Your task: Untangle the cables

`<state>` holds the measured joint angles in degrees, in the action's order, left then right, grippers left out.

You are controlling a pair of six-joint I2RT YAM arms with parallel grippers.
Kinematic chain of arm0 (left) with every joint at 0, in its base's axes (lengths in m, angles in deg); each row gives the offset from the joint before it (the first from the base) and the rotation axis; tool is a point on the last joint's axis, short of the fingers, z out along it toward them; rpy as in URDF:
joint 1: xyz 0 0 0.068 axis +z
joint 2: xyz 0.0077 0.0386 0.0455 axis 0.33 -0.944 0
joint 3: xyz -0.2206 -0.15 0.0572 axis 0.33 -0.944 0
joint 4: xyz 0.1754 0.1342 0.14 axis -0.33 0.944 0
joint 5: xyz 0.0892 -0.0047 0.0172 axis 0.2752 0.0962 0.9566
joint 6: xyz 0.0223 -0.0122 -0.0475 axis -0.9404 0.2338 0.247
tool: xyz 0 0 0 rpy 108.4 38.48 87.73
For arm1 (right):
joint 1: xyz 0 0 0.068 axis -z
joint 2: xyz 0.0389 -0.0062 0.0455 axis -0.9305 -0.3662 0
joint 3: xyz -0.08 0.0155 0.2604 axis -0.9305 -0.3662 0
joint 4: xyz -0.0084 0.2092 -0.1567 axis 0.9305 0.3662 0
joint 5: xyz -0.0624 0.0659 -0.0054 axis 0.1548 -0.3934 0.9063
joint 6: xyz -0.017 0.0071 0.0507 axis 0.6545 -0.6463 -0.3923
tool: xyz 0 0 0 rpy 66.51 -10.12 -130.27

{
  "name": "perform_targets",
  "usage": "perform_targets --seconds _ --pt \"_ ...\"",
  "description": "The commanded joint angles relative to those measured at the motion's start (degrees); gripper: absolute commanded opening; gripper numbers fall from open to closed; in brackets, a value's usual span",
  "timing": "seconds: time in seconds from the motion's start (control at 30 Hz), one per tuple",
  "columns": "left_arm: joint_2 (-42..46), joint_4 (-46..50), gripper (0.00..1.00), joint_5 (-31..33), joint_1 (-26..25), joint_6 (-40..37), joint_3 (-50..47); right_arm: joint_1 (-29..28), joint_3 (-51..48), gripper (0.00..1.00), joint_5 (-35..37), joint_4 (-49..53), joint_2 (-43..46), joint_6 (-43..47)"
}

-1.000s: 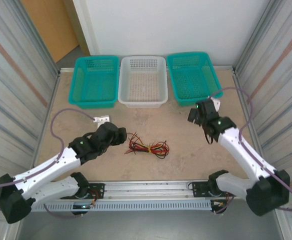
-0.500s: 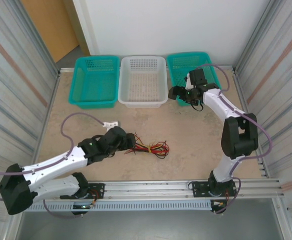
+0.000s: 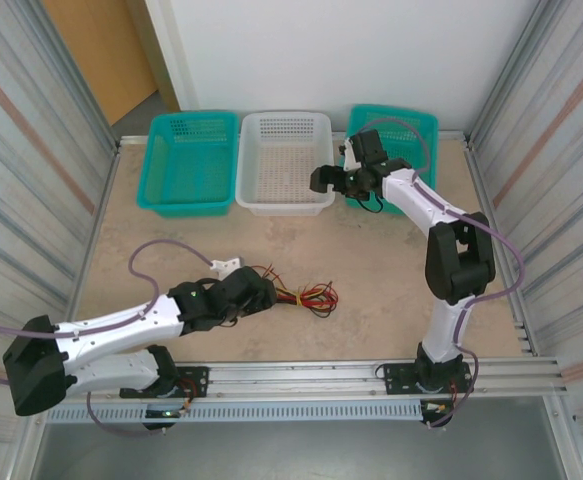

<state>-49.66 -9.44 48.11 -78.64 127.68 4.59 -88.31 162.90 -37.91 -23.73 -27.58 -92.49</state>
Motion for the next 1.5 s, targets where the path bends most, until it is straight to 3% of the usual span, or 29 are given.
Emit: perform_targets --seconds 0.0,0.17,0.33,0.37,0.4,0.43,0.47,0.53,0.63,0.7,0.8,0.97,1.07,1.23,1.4,1.47 --pt "-1.1 1.0 0.88 -0.7 -0.2 2.9 1.3 -0.5 1.1 0.99 3.0 2.5 1.4 0.4" --pt "-6.4 -6.9 0.96 -4.6 -0.9 6.6 0.3 -4.3 -0.7 0.99 21.6 8.4 9.9 0.8" --pt "-9.9 -12.3 0.97 -5.7 -1.0 11.3 -0.5 -18.1 -8.1 0.99 60.9 11.5 23.6 -2.3" --pt "-9.9 -13.2 0.98 -5.3 -1.0 11.6 -0.8 -18.6 -12.2 0.99 65.0 10.6 27.4 -5.9" --pt "-9.9 -13.6 0.98 -4.8 -1.0 11.7 -0.7 -17.2 -15.6 0.99 63.8 10.0 30.6 -8.9" --pt "-10.1 -13.3 0.98 -4.2 -0.9 11.4 -0.3 -13.1 -19.7 1.00 55.7 7.4 34.5 -9.3" --pt "-10.4 -12.6 0.98 -4.3 -0.6 11.2 0.3 -7.5 -23.2 0.95 46.0 5.3 37.7 -9.5" --pt "-10.7 -12.0 0.97 -4.9 0.1 10.3 1.1 4.2 -26.3 0.76 33.2 6.5 40.7 -12.5" --pt "-10.3 -11.2 0.96 -4.8 0.2 8.9 1.8 17.9 -24.4 0.75 25.3 11.9 39.5 -14.3" --pt "-10.4 -10.0 0.95 -4.5 0.4 8.0 2.3 21.8 -20.3 0.76 24.8 15.2 35.0 -13.3" --pt "-10.3 -8.4 0.95 -3.9 0.6 6.8 3.1 24.7 -11.9 0.71 22.2 21.3 23.7 -11.4" --pt "-9.5 -7.7 0.94 -4.2 0.6 5.0 3.0 27.0 -3.8 0.66 20.0 19.6 10.2 -8.2" --pt "-9.5 -6.7 0.93 -4.6 0.6 5.1 2.2 27.2 3.0 0.55 17.1 21.8 2.6 -5.6" --pt "-9.2 -8.7 0.93 -5.6 0.6 6.7 -0.5 26.8 5.9 0.43 18.9 23.3 -3.1 -3.4" --pt "-12.7 -11.1 0.93 -7.3 0.6 5.2 1.1 26.9 4.6 0.07 18.6 21.8 -4.3 -0.9" --pt "-13.8 -11.4 0.93 -7.4 0.6 4.7 2.2 26.5 3.6 0.03 19.2 20.7 -3.7 0.3"
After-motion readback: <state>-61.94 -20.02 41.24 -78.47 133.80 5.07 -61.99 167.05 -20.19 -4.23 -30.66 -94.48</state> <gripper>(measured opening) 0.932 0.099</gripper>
